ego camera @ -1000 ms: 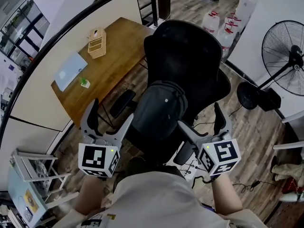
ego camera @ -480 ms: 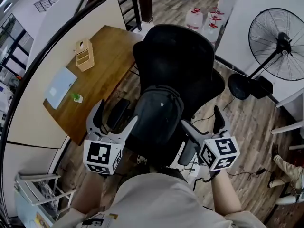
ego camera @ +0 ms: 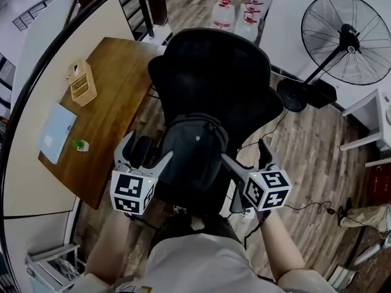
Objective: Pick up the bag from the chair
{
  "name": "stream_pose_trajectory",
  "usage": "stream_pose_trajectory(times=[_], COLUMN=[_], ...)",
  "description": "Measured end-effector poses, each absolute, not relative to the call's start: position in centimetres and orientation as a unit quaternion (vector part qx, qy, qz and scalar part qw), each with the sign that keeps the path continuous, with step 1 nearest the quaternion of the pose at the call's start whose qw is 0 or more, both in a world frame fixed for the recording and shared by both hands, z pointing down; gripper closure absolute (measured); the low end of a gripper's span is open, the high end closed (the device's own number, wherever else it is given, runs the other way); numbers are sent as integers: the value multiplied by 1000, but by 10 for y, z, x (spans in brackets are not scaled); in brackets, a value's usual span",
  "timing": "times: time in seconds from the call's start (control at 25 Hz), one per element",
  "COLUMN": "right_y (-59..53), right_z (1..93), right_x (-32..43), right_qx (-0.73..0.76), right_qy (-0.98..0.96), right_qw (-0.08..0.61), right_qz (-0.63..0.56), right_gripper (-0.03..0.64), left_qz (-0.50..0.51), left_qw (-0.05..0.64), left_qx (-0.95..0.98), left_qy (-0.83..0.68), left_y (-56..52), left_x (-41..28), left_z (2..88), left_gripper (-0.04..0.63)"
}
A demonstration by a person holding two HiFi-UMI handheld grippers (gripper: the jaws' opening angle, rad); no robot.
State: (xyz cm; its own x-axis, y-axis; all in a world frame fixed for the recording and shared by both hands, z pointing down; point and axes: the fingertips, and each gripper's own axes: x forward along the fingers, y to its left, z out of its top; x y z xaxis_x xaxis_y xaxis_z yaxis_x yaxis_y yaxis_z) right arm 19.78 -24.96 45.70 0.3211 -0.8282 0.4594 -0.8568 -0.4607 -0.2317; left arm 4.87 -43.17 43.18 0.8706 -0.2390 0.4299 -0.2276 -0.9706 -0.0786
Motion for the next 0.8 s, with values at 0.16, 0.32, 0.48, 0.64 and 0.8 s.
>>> stream_pose_trajectory(times=[0.16, 0.32, 0.48, 0.64, 0.8], right_y=[-261, -271, -279, -285, -289], right_z=[502, 547, 594, 644, 693], right_x=[212, 217, 225, 231, 240], right_qx=[814, 810, 808, 801, 799], right_qy=[-496, -482, -468, -464, -454], right_qw=[22, 14, 15, 25, 23], right_qz=[301, 334, 356, 377, 394], right_gripper=[58, 87, 95, 103, 107], left_qz=[-243, -266, -290, -303, -306], left_qw=[-9, -17, -31, -51, -70], left_qx=[-964, -959, -953, -949, -947], left_qy=[108, 93, 85, 73, 74], left_y=[-453, -468, -477, -479, -486], left_x=[65, 81, 97, 107, 120], left_z=[474, 517, 566, 617, 665], left_gripper=[150, 150, 150, 150, 152])
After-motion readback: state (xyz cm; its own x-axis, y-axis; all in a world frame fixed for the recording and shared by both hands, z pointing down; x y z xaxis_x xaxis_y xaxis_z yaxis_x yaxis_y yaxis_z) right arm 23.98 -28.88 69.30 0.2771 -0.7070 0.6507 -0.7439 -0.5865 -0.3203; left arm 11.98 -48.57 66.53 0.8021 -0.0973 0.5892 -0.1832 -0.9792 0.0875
